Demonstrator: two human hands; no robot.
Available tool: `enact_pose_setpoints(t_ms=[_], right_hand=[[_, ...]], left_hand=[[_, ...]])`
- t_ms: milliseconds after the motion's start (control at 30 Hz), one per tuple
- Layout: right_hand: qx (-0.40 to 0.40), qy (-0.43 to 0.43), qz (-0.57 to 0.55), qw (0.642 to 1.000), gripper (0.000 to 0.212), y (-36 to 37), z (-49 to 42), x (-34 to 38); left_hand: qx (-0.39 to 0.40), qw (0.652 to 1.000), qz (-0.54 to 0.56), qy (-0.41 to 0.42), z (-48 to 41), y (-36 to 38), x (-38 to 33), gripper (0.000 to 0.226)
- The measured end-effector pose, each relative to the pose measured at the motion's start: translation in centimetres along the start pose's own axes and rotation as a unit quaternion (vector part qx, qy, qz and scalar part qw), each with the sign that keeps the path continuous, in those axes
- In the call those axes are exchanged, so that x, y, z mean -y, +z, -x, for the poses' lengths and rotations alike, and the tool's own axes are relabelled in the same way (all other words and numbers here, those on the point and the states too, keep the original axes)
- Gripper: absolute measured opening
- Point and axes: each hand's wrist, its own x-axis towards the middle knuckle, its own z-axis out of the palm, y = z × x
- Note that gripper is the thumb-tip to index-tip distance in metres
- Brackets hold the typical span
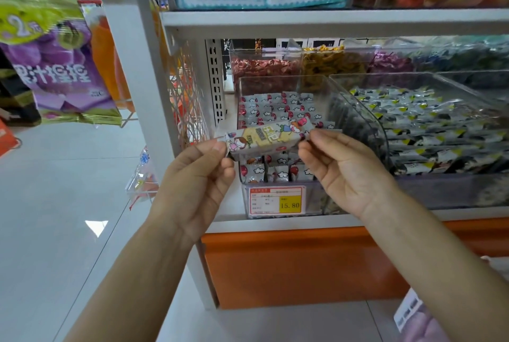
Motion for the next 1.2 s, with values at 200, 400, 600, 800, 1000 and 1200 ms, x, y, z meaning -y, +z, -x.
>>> enact_pose_setpoints(t_ms=[200, 400, 600, 800, 1000, 1200], right_hand=[[0.001, 0.051, -0.018, 0.999, 0.014, 0.1, -0.1, 0.0], [-0.002, 0.051, -0.031, 0.998, 0.01, 0.0, -0.2, 0.0], [0.033, -0.024, 0.084, 0.996, 0.007, -0.4, -0.1, 0.3], [0.062, -0.087, 0.181, 0.978, 0.019, -0.4, 0.1, 0.1], [0.092, -0.145, 0.248, 0.953, 0.018, -0.6, 0.1, -0.2], [0.121, -0.161, 0.267, 0.942, 0.026, -0.5, 0.0, -0.4]], left_hand=[[-0.002, 0.98, 0.18, -0.079, 0.0, 0.0, -0.2, 0.045], [0.023, 0.986, 0.143, -0.08, 0.2, 0.2, -0.3, 0.022], [-0.007, 0.984, -0.133, 0.116, 0.4, -0.3, -0.1, 0.031], [0.017, 0.908, -0.335, 0.251, 0.8, 0.2, -0.1, 0.036], [0.021, 0.922, -0.33, 0.2, 0.9, 0.0, -0.1, 0.032], [0.043, 0.893, -0.388, 0.225, 1.1, -0.1, -0.3, 0.029]])
